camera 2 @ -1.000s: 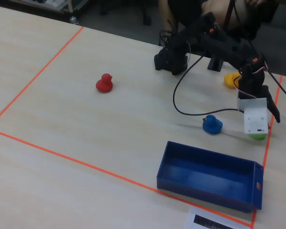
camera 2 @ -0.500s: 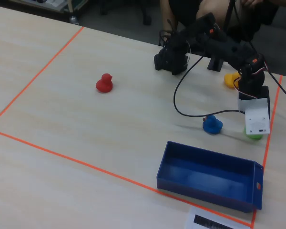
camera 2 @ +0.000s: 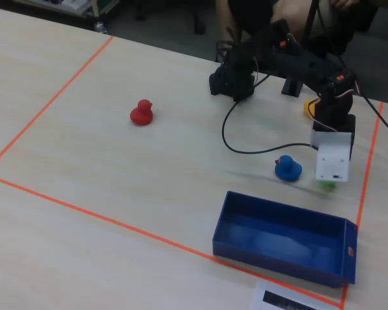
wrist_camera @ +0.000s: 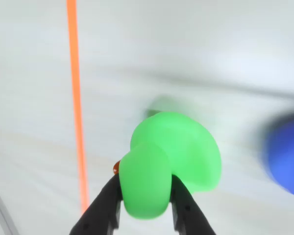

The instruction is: Grasp green duck and put it into box.

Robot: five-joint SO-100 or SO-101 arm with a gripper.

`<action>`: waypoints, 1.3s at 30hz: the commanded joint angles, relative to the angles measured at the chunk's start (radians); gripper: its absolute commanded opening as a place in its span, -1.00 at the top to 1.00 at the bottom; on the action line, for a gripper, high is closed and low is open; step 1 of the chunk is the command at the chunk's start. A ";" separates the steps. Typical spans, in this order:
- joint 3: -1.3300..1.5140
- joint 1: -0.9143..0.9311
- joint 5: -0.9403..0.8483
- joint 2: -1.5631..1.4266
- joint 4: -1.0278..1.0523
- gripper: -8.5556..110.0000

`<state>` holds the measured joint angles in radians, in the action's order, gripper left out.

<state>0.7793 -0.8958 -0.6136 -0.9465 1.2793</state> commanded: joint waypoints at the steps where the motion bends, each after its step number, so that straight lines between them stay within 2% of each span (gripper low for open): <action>1: -0.202 0.064 0.026 -0.120 0.041 0.86; 6: -0.334 0.155 0.072 -0.123 0.028 0.86; 12: -0.324 0.256 0.101 -0.097 -0.160 0.86; 21: -0.288 0.377 0.012 0.008 -0.324 0.86; 28: -0.264 0.425 -0.106 0.078 -0.353 0.86; 35: -0.189 0.459 -0.149 0.114 -0.403 0.86; 37: -0.172 0.462 -0.161 0.121 -0.416 0.84; 39: -0.153 0.463 -0.172 0.123 -0.420 0.72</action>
<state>0.6182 -0.4403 -0.7670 -0.8053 0.8897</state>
